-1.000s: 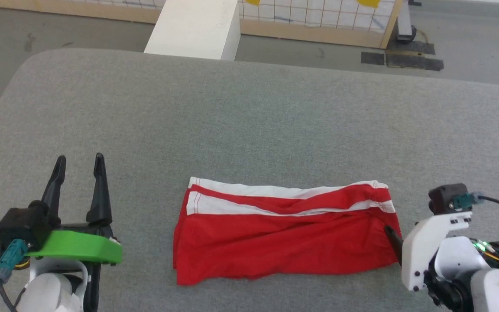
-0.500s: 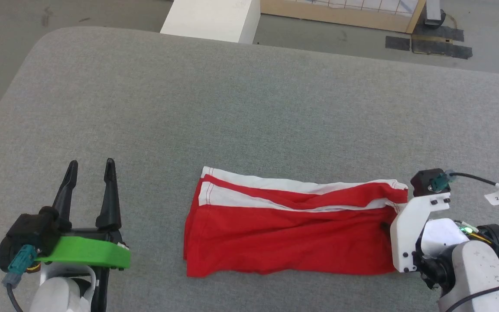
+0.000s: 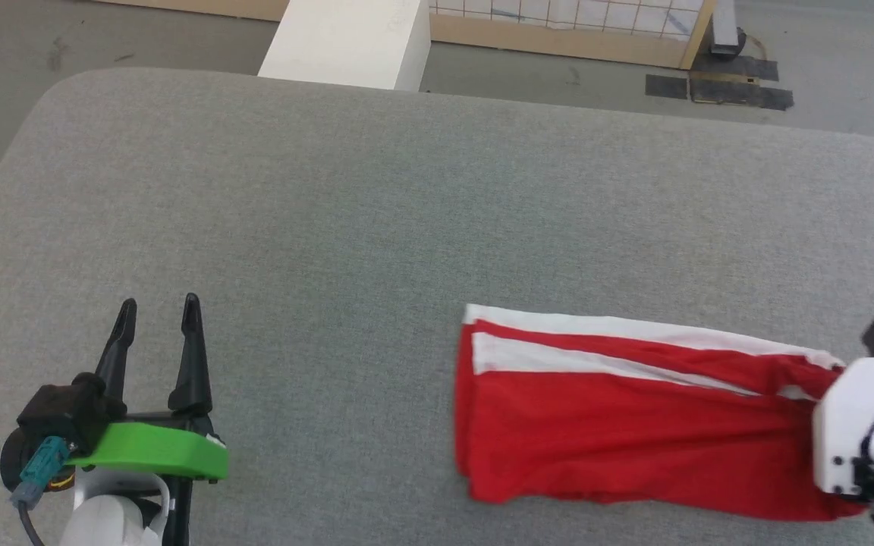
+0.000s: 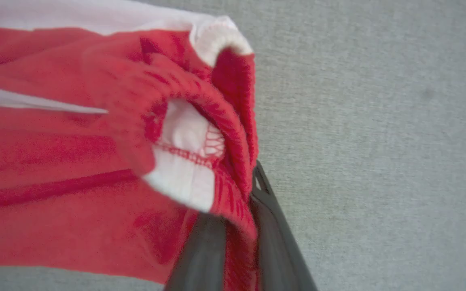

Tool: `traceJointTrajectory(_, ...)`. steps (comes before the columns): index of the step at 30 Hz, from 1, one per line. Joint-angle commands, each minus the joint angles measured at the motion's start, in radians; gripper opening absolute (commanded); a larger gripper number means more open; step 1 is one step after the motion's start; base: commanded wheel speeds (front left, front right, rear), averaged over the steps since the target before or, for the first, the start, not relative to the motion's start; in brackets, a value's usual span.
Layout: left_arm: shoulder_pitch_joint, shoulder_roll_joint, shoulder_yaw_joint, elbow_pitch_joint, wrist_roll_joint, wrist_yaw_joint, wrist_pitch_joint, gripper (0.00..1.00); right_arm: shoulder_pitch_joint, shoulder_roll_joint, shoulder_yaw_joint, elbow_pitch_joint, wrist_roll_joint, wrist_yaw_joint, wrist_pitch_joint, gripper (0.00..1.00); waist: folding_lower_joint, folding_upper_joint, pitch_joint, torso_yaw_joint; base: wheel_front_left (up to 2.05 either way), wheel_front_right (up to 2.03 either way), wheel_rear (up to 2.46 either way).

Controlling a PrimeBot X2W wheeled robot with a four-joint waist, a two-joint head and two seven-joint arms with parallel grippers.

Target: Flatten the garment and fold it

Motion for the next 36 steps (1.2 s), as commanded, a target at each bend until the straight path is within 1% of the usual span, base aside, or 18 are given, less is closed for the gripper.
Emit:
traceJointTrajectory(1, 0.007, -0.002, 0.001, 0.004, 0.008, -0.007, -0.004, 1.0, 0.01, -0.01, -0.014, -0.017, -0.016, -0.002, 0.019, 0.0, 0.0, 0.009, -0.002, -0.004, 0.0, 0.0, 0.0)
traceJointTrajectory(4, 0.006, 0.001, -0.002, 0.008, 0.005, -0.007, -0.004, 1.0, 0.013, -0.016, -0.023, -0.058, -0.019, -0.002, 0.055, 0.0, 0.0, 0.009, -0.006, -0.008, 0.0, 0.0, 0.0)
traceJointTrajectory(5, 0.007, 0.004, -0.01, 0.012, 0.003, -0.007, -0.004, 1.0, 0.022, -0.016, 0.005, -0.111, 0.015, -0.002, 0.102, 0.0, 0.0, 0.009, -0.015, -0.007, 0.0, 0.0, 0.0)
traceJointTrajectory(11, 0.018, 0.006, -0.01, 0.01, -0.002, -0.007, -0.005, 1.0, 0.057, 0.011, 0.119, -0.272, 0.174, -0.002, 0.255, 0.0, 0.0, 0.009, -0.029, -0.006, 0.0, 0.0, 0.0)
traceJointTrajectory(14, 0.027, 0.002, -0.009, 0.007, -0.002, -0.007, -0.005, 1.0, 0.055, 0.035, 0.179, -0.325, 0.253, -0.002, 0.27, 0.0, 0.0, 0.009, -0.031, -0.008, 0.0, 0.0, 0.0)
traceJointTrajectory(17, 0.028, 0.0, -0.014, 0.011, -0.007, -0.007, -0.005, 1.0, 0.042, 0.054, 0.247, -0.323, 0.313, -0.002, 0.241, 0.0, 0.0, 0.009, -0.03, -0.006, 0.0, 0.0, 0.0)
traceJointTrajectory(21, 0.025, -0.005, -0.02, 0.021, -0.015, -0.007, -0.005, 1.0, 0.019, 0.062, 0.33, -0.251, 0.387, -0.002, 0.173, 0.0, 0.0, 0.009, -0.031, 0.005, 0.0, 0.0, 0.0)
traceJointTrajectory(26, 0.019, 0.0, -0.035, 0.032, -0.02, -0.007, -0.005, 1.0, -0.033, 0.063, 0.431, -0.099, 0.496, -0.002, 0.028, 0.0, 0.0, 0.009, -0.025, 0.028, 0.0, 0.0, 0.0)
traceJointTrajectory(30, 0.017, 0.007, -0.039, 0.042, -0.028, -0.007, -0.005, 1.0, -0.091, 0.063, 0.494, 0.035, 0.526, -0.002, -0.086, 0.0, 0.0, 0.009, -0.015, 0.043, 0.0, 0.0, 0.0)
traceJointTrajectory(36, 0.011, 0.013, -0.044, 0.051, -0.035, -0.007, -0.005, 1.0, -0.175, 0.063, 0.551, 0.246, 0.555, -0.002, -0.266, 0.0, 0.0, 0.009, -0.002, 0.059, 0.0, 0.0, 0.0)
